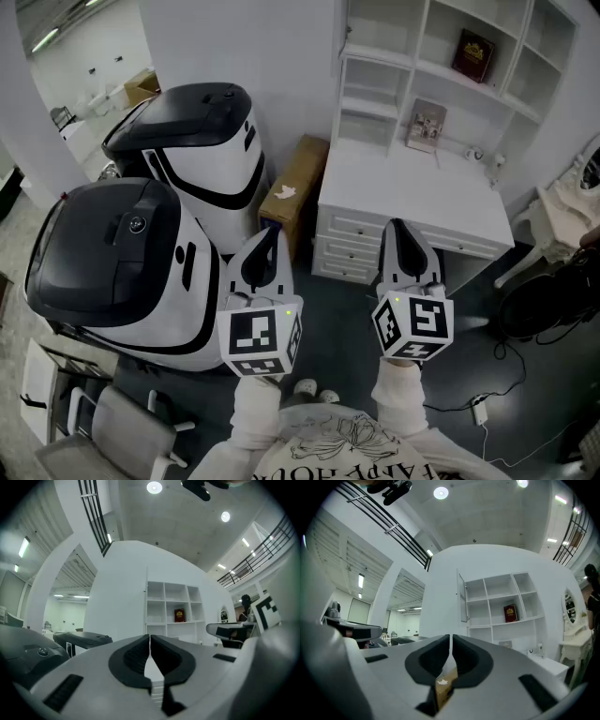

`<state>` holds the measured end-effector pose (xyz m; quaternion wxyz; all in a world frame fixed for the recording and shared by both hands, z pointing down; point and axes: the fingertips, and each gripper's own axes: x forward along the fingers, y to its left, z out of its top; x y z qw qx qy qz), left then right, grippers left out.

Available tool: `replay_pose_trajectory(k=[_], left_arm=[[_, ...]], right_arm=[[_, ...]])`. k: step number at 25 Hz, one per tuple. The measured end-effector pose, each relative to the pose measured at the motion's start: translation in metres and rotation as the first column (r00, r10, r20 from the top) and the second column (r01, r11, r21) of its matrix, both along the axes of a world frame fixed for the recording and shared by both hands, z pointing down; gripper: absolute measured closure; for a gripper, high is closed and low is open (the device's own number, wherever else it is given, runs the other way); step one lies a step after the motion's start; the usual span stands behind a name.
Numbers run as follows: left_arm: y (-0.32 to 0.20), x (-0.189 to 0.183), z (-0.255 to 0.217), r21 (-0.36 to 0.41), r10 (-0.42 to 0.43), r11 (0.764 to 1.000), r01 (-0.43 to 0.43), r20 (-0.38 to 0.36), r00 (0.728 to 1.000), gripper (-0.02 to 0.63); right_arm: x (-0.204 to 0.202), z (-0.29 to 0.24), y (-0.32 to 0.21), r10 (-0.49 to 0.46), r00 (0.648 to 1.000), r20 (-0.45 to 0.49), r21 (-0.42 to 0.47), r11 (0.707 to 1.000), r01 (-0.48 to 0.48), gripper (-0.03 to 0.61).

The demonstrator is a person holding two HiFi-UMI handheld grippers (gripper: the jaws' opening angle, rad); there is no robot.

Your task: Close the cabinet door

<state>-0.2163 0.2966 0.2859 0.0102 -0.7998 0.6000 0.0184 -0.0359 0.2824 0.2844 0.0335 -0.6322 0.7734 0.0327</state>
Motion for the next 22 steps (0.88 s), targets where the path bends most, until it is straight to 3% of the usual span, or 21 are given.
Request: replay_pose_trajectory(k=[22], left_arm=[[-0.0069, -0.0015, 0.0020, -0.002, 0.008, 1.000, -0.008, -0.006, 1.000, 0.606]], right_arm=[[-0.0014, 0.0055, -0.0065, 0.012, 1.000, -0.003, -0.013, 1.000, -0.012, 0.558]])
